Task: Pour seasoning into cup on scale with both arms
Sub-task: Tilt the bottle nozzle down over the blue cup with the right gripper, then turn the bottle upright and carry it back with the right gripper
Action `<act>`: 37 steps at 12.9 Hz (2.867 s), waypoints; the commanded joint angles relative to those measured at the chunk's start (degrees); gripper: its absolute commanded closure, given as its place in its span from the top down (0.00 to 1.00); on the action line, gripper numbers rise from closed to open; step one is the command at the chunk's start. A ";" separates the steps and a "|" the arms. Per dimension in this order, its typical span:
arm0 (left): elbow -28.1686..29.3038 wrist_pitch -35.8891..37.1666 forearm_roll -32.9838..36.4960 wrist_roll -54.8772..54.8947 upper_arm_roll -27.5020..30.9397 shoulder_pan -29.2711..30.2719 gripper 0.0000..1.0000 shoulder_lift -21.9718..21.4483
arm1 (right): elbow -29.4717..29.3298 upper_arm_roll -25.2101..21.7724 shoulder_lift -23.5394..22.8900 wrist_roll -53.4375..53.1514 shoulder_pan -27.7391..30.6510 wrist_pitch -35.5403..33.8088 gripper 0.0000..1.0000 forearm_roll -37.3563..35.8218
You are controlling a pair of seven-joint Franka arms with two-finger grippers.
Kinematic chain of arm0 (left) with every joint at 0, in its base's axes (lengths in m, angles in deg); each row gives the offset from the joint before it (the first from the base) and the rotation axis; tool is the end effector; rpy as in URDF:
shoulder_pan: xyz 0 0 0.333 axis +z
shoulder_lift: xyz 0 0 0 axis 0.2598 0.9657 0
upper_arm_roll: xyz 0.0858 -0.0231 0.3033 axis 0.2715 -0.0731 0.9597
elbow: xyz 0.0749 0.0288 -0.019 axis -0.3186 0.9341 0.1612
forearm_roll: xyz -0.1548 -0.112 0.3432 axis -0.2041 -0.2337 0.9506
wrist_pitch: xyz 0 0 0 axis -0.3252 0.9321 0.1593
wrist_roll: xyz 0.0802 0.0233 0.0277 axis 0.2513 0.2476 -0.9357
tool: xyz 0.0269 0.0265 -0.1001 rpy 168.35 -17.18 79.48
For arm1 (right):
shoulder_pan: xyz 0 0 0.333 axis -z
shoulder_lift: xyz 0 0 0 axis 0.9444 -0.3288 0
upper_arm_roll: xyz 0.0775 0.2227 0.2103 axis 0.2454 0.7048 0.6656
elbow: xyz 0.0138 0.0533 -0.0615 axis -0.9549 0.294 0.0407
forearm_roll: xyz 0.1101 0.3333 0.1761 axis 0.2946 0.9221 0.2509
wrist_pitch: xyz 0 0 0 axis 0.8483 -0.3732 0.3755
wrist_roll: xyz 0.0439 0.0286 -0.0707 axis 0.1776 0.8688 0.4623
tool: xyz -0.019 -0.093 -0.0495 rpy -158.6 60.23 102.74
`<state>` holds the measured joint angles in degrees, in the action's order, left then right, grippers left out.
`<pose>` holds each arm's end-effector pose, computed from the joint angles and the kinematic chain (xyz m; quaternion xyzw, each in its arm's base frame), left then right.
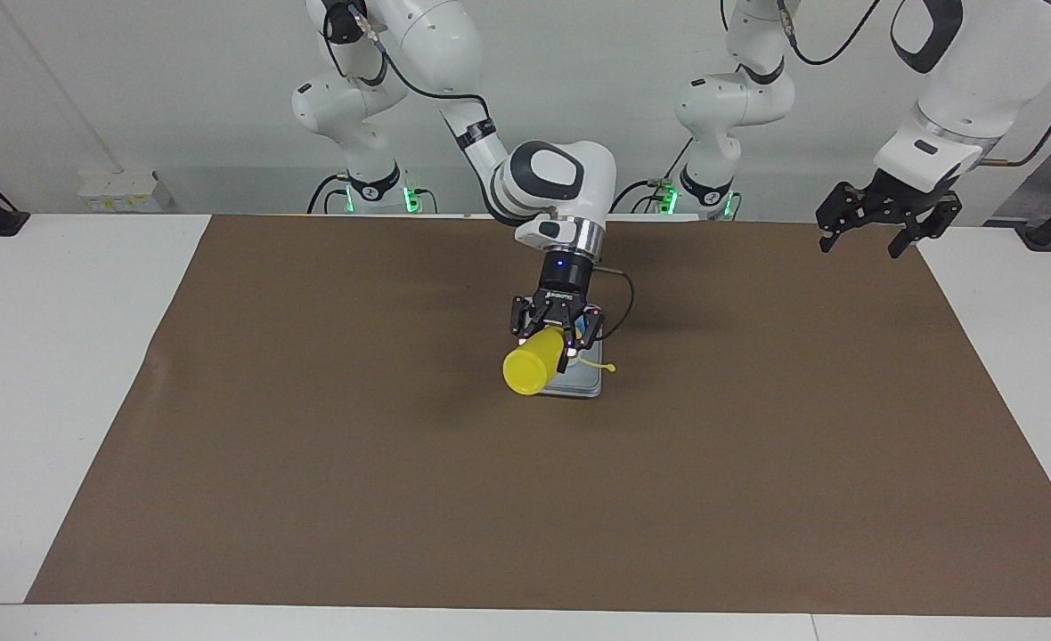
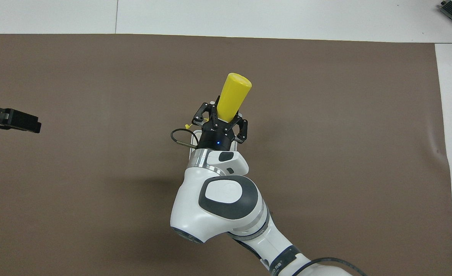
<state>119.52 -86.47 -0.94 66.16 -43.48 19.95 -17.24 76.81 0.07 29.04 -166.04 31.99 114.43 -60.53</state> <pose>0.5474 -0.0361 0.6287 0.9964 -0.0852 -0.0010 0.0035 0.5118 0.4185 0.3861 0.8086 -0.2204 0.5455 0.0044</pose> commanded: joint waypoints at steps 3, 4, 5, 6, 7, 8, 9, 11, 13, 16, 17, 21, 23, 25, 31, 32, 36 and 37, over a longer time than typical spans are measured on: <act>0.70 -0.23 0.61 0.86 -0.04 0.04 1.00 -0.32 | 0.55 0.41 4.37 -0.71 3.04 3.80 0.00 12.25; 0.61 -0.23 0.52 0.86 -0.04 0.04 1.00 -0.32 | -0.06 0.41 4.63 -0.45 3.48 3.72 0.00 17.43; 0.61 -0.23 0.61 0.86 -0.13 0.04 1.00 -0.32 | -0.33 0.41 5.42 0.08 4.09 3.80 0.00 22.70; 0.70 -0.23 0.52 0.86 -0.13 0.04 1.00 -0.32 | -0.51 0.41 5.95 1.56 4.53 3.72 0.00 28.41; 0.61 -0.23 0.61 0.86 -0.04 0.04 1.00 -0.32 | -0.51 0.41 7.08 3.14 5.40 3.80 0.00 33.95; 0.61 -0.23 0.61 0.86 -0.04 0.04 1.00 -0.32 | -0.68 0.41 7.53 4.29 6.20 3.89 0.00 40.18; 0.70 -0.23 0.61 0.94 -0.04 0.04 1.00 -0.32 | -1.55 0.41 7.88 5.26 6.73 3.89 0.00 47.90; 0.70 -0.23 0.61 0.95 -0.04 0.04 1.00 -0.32 | -1.91 0.32 8.15 8.59 8.22 3.72 0.00 58.74; 0.70 -0.23 0.61 0.95 -0.04 0.04 1.00 -0.32 | -1.83 0.32 8.59 11.67 9.97 3.37 0.00 66.82; 0.61 -0.23 0.61 0.95 -0.04 0.04 1.00 -0.32 | -1.74 0.23 9.11 17.91 12.26 2.40 0.00 79.92; 0.61 -0.23 0.61 0.95 -0.13 0.04 1.00 -0.32 | -1.65 0.32 9.38 18.01 13.84 1.62 0.00 84.06; 0.70 -0.23 0.61 1.03 -0.04 0.04 1.00 -0.32 | -1.04 0.23 10.87 27.22 18.50 -7.51 0.00 97.52; 0.61 -0.23 0.61 1.12 -0.13 0.04 1.00 -0.32 | -0.25 0.23 11.58 33.10 21.83 -11.64 0.00 103.23; 0.61 -0.23 0.61 1.12 -0.13 0.04 1.00 -0.32 | 1.50 0.23 12.71 43.71 26.49 -17.26 0.00 109.30; 0.70 -0.23 0.61 1.03 -0.13 -0.05 1.00 -0.32 | 11.43 0.14 15.71 70.80 41.07 -24.84 0.00 123.11; 0.70 -0.23 0.61 1.12 -0.13 0.03 1.00 -0.32 | 12.58 0.14 15.62 72.75 42.75 -25.63 0.00 124.86; 0.70 -0.23 0.61 1.30 -0.13 -0.05 1.00 -0.32 | 20.13 0.05 15.62 80.66 47.77 -25.20 0.00 133.66; 0.70 -0.23 0.61 1.30 -0.13 -0.05 1.00 -0.32 | 21.19 0.05 15.62 82.51 49.17 -25.29 0.00 134.89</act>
<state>119.53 -86.47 -0.94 66.59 -43.53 19.94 -17.24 94.42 -0.56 42.53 -86.95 78.83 88.96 70.91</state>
